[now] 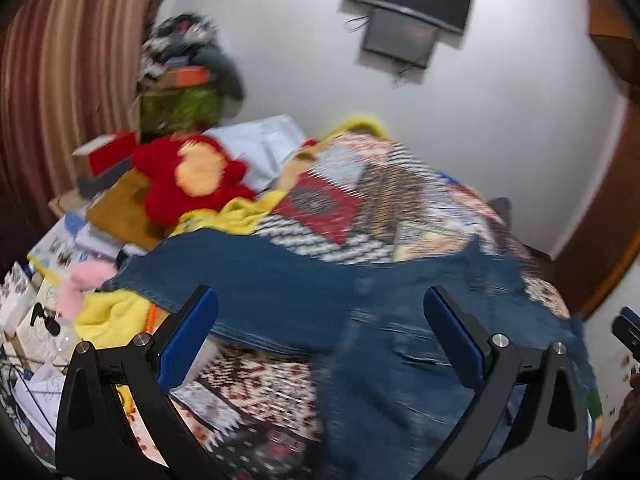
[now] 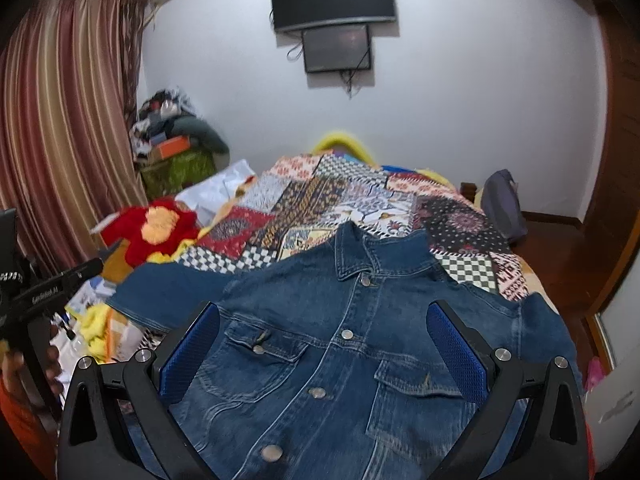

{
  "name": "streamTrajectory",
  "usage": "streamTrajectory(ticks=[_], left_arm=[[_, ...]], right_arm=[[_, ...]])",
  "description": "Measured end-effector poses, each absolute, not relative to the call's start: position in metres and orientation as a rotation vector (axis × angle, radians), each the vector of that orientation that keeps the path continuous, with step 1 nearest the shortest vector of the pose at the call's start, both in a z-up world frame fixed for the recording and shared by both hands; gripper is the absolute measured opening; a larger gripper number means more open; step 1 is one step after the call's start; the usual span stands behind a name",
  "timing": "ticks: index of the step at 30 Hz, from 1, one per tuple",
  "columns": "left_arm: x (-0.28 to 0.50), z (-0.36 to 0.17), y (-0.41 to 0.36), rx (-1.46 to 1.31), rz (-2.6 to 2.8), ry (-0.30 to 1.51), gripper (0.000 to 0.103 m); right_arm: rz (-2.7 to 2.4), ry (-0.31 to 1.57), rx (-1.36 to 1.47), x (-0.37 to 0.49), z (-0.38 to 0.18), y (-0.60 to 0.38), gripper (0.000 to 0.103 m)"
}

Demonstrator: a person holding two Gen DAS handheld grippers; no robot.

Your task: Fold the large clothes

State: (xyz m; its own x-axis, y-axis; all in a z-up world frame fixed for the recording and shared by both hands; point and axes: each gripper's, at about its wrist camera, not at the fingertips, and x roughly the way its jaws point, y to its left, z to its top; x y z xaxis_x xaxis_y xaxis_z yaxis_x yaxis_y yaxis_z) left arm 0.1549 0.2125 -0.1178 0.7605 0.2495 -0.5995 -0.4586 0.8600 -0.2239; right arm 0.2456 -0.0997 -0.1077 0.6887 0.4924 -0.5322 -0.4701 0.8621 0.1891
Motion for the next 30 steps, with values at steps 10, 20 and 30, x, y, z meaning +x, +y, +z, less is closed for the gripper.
streamTrajectory(ticks=[10,20,30], left_arm=[[0.172,-0.221,0.317,-0.787,0.280,0.839,0.103],[0.178,-0.273,0.356,-1.063,0.198,0.806,0.087],[0.199,-0.253,0.359,-0.855,0.327,0.766,0.057]], right_arm=[[0.622,0.814,0.001,0.325,-0.163,-0.048,0.103],[0.677,1.092,-0.024,0.374,-0.242,-0.002,0.103],[0.705,1.149,-0.010,0.377,-0.260,0.009,0.103]])
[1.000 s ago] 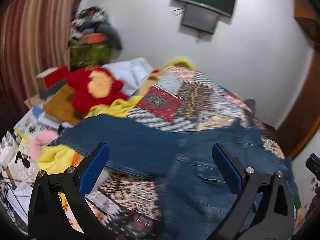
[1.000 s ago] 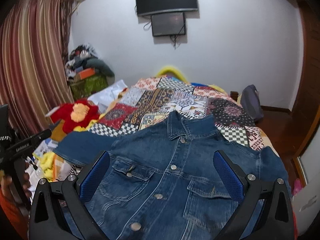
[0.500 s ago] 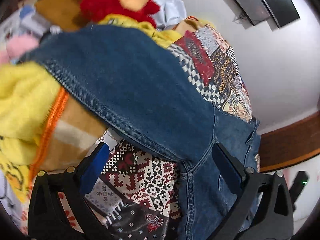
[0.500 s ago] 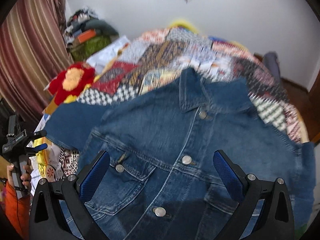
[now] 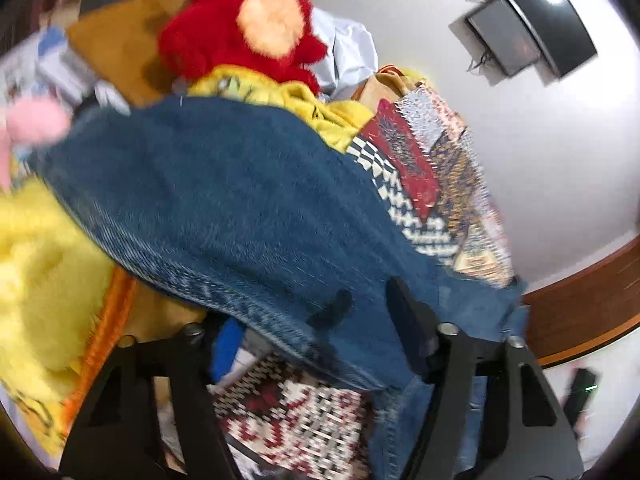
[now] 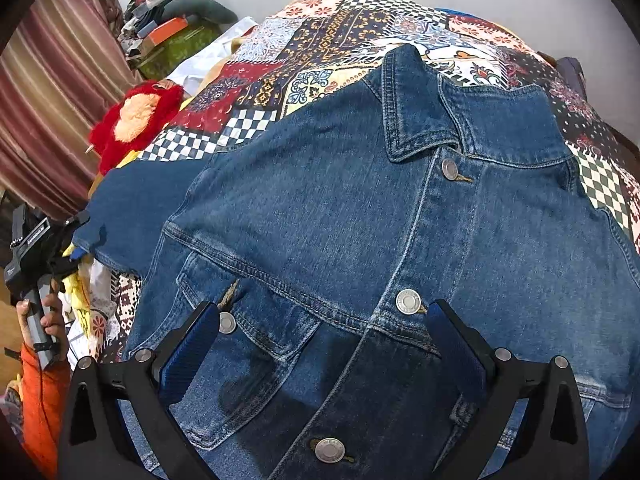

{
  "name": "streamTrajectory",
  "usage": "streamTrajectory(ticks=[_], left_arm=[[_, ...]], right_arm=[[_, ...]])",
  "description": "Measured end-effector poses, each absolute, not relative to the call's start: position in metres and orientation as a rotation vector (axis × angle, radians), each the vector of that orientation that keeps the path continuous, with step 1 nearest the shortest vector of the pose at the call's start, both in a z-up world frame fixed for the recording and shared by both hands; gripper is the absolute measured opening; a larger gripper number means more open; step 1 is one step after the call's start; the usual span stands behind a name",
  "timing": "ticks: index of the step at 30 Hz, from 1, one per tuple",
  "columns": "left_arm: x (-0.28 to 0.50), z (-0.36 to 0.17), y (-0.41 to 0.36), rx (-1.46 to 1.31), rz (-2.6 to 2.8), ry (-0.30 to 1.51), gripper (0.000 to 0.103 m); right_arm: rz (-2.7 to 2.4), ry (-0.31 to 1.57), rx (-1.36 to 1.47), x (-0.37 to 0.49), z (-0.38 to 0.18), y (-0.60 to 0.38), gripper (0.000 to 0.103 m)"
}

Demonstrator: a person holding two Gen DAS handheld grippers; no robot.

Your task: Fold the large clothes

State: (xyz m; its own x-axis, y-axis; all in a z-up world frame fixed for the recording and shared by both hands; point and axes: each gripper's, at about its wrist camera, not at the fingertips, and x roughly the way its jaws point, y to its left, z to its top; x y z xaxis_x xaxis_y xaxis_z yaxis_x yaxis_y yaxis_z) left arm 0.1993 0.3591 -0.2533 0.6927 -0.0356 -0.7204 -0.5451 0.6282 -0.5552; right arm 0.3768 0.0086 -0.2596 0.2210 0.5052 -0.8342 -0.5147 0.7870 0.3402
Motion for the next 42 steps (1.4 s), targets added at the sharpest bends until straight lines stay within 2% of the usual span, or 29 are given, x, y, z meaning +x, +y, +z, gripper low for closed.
streamTrajectory(ticks=[1,3,6,10,12,16,21,30,35,37,39,42], left_arm=[[0.203,-0.249,0.355,-0.794,0.360,0.777,0.054],[0.208,-0.241,0.345,-0.642,0.435,0.784,0.034],[0.224,-0.226,0.320,-0.366,0.520,0.804,0.023],[0.233,-0.195,0.304,-0.282,0.501,0.736,0.017],[0.234,-0.173,0.297,-0.287,0.452,0.678,0.010],[0.247,-0.132,0.257,-0.228,0.329,0.604,0.009],[0.274,-0.132,0.199,-0.186,0.162,0.672,0.007],[0.310,-0.237,0.142,-0.407,-0.079,1.099,0.007],[0.302,-0.240,0.126,-0.358,-0.059,1.119,0.009],[0.295,-0.231,0.132,-0.401,-0.083,1.120,0.023],[0.285,-0.225,0.138,-0.437,-0.078,1.097,0.049],[0.259,-0.209,0.159,-0.483,-0.002,1.023,0.057]], right_arm=[[0.702,1.146,-0.012,0.376,-0.259,0.008,0.103],[0.700,1.138,-0.013,0.376,-0.256,0.006,0.103],[0.701,1.127,-0.009,0.375,-0.251,0.003,0.103],[0.693,1.092,-0.015,0.372,-0.237,-0.005,0.103],[0.684,1.069,-0.019,0.370,-0.230,-0.010,0.103],[0.669,1.032,-0.001,0.367,-0.213,-0.026,0.103],[0.654,0.995,0.035,0.362,-0.195,-0.046,0.103],[0.625,0.942,0.056,0.341,-0.175,-0.086,0.103],[0.597,0.906,0.041,0.330,-0.167,-0.106,0.103],[0.594,0.900,0.037,0.328,-0.167,-0.110,0.103],[0.594,0.896,0.035,0.326,-0.167,-0.111,0.103],[0.600,0.891,0.030,0.323,-0.167,-0.108,0.103]])
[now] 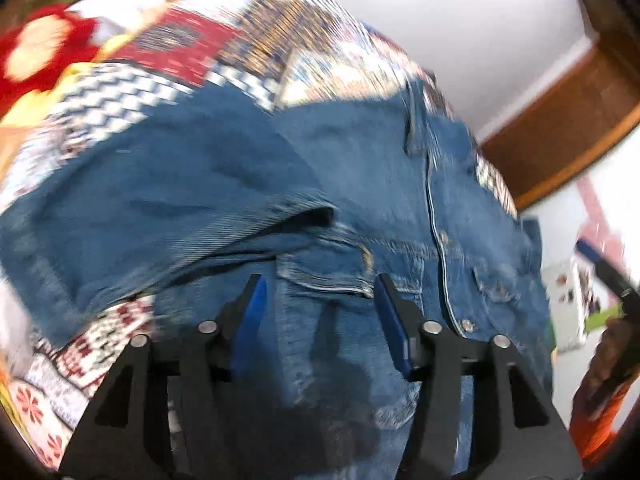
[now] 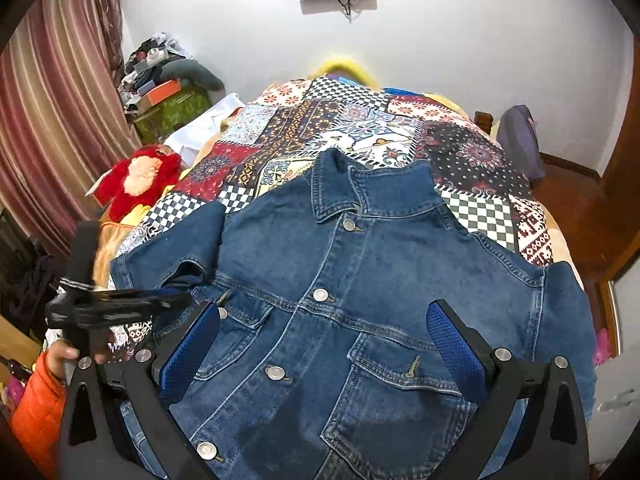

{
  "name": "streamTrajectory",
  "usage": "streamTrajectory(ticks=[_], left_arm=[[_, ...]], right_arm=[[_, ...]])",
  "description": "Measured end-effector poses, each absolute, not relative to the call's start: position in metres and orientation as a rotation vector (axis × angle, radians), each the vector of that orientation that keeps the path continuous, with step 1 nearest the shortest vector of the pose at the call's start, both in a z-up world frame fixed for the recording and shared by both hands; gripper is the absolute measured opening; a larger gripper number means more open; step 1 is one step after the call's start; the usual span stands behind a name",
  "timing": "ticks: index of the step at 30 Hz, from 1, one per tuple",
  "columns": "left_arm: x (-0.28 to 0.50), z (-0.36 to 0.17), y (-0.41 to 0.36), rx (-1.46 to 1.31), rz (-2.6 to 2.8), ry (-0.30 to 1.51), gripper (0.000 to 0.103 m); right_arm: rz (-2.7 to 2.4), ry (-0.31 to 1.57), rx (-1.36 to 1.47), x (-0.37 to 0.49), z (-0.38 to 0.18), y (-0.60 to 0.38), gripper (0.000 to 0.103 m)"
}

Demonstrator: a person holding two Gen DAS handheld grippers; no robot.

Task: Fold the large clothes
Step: 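Grasp the sleeve cuff with the left tool and lift it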

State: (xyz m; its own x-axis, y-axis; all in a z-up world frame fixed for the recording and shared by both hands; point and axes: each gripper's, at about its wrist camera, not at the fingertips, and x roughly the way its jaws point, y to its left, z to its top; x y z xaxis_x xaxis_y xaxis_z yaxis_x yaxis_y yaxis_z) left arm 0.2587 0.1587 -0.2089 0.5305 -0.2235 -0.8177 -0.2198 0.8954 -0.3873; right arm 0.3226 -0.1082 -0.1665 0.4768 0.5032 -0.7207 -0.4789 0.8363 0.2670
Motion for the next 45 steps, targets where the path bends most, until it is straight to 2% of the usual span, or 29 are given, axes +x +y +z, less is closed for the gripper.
streamTrajectory(ticks=[5,14,19,25,26,28,29,32,38,45], left_arm=[[0.215,-0.205,0.221,-0.605,0.158,0.944,0.062],[0.154,-0.261,0.298,-0.948,0.295,0.935,0.062],[0.156,-0.289,0.315,-1.079,0.284,0.927,0.062],[0.176,-0.288,0.322,-1.019,0.372,0.878,0.062],[0.182,-0.287,0.322,-0.990,0.401,0.882,0.060],[0.190,-0.285,0.320,-0.906,0.467,0.908,0.046],[0.195,-0.283,0.317,-0.838,0.506,0.934,0.035],[0.200,-0.275,0.310,-0.741,0.533,0.942,0.023],[0.210,-0.225,0.285,-0.551,0.547,0.877,0.018],[0.230,-0.117,0.227,-0.290,0.437,0.678,0.017]], right_arm=[[0.622,0.896,0.025,0.322,-0.169,-0.096,0.103],[0.657,0.911,0.001,0.320,-0.172,-0.069,0.103],[0.662,0.920,-0.042,0.319,-0.176,-0.056,0.103],[0.666,0.931,-0.054,0.321,-0.177,-0.051,0.103],[0.665,0.932,-0.056,0.321,-0.177,-0.051,0.103],[0.659,0.930,-0.065,0.320,-0.178,-0.051,0.103],[0.654,0.930,-0.067,0.320,-0.178,-0.052,0.103],[0.644,0.933,-0.061,0.321,-0.179,-0.057,0.103],[0.619,0.935,-0.032,0.324,-0.183,-0.077,0.103],[0.598,0.924,0.039,0.329,-0.185,-0.105,0.103]])
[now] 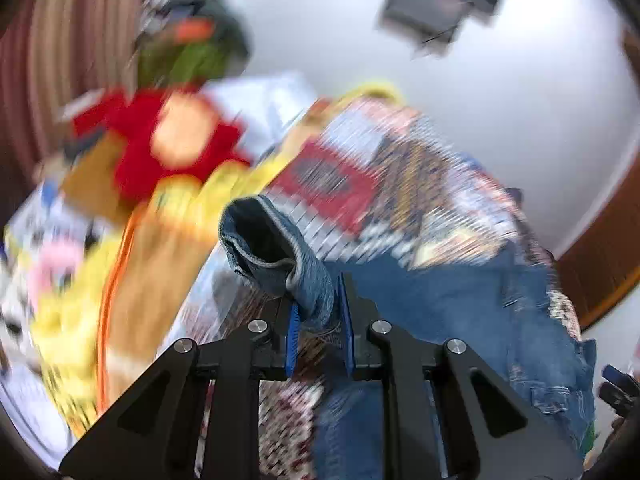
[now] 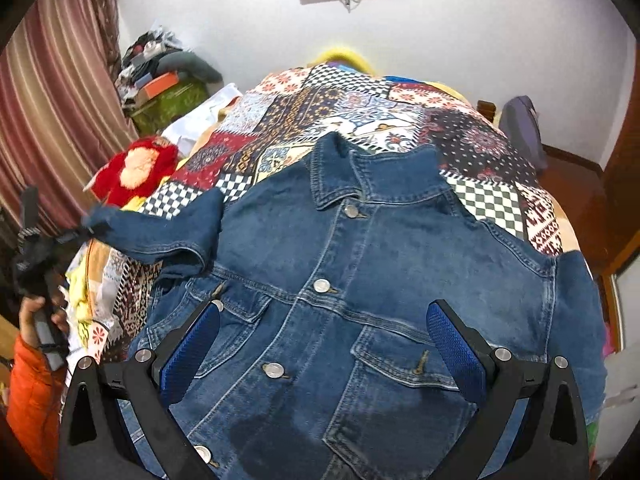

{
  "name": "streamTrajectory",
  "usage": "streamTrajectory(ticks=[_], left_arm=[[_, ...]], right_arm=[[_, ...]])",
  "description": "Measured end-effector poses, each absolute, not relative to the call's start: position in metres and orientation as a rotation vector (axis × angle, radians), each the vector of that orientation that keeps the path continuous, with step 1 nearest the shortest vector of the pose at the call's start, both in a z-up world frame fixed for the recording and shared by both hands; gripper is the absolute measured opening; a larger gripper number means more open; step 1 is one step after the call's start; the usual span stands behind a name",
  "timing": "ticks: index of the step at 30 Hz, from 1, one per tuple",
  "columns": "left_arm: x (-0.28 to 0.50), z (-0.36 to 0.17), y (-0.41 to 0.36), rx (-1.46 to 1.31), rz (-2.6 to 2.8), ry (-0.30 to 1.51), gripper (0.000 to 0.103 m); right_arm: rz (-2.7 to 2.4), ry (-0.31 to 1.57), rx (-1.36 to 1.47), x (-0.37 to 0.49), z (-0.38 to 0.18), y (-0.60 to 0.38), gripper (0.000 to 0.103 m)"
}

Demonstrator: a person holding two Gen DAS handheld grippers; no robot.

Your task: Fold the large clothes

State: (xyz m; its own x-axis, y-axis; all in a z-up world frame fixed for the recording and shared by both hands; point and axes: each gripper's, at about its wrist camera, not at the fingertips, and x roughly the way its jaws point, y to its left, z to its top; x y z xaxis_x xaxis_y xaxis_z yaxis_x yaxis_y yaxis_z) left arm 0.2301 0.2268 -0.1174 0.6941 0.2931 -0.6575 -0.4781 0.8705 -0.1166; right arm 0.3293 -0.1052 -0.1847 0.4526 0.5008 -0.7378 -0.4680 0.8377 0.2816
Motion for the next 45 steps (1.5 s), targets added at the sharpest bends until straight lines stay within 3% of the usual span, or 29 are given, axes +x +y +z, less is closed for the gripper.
streamTrajectory(ticks=[10,18,24,35,37,39,41,45], left_arm=[[0.306,-0.024,0.120,-0.040,0.202,0.554,0.012],[0.354,-0.012,0.000,0.081,-0.070,0.544,0.008],[0.380,-0.055,-0.073,0.101,-0.262,0.678,0.007],[0.378,-0.200,-0.125,-0.001,-0.472,1.162,0.008],[0.373,-0.212,-0.127,0.009,-0.493,1.222,0.019],[0.365,-0.216,-0.129,0.036,-0.477,1.250,0.045],[0.357,-0.207,-0.123,0.063,-0.448,1.211,0.057],[0.346,-0.177,-0.095,0.091,-0.398,1.116,0.068]], right_arm=[[0.547,0.896,0.141,0.337,-0.186,-0.159,0.103],[0.466,0.871,0.210,0.347,-0.184,-0.208,0.103],[0.406,0.855,0.229,0.348,-0.183,-0.238,0.103],[0.325,0.893,0.270,0.346,-0.199,-0.273,0.103],[0.312,0.893,0.279,0.346,-0.200,-0.277,0.103],[0.305,0.896,0.299,0.348,-0.200,-0.280,0.103],[0.310,0.903,0.317,0.351,-0.200,-0.281,0.103],[0.333,0.919,0.345,0.360,-0.200,-0.276,0.103]])
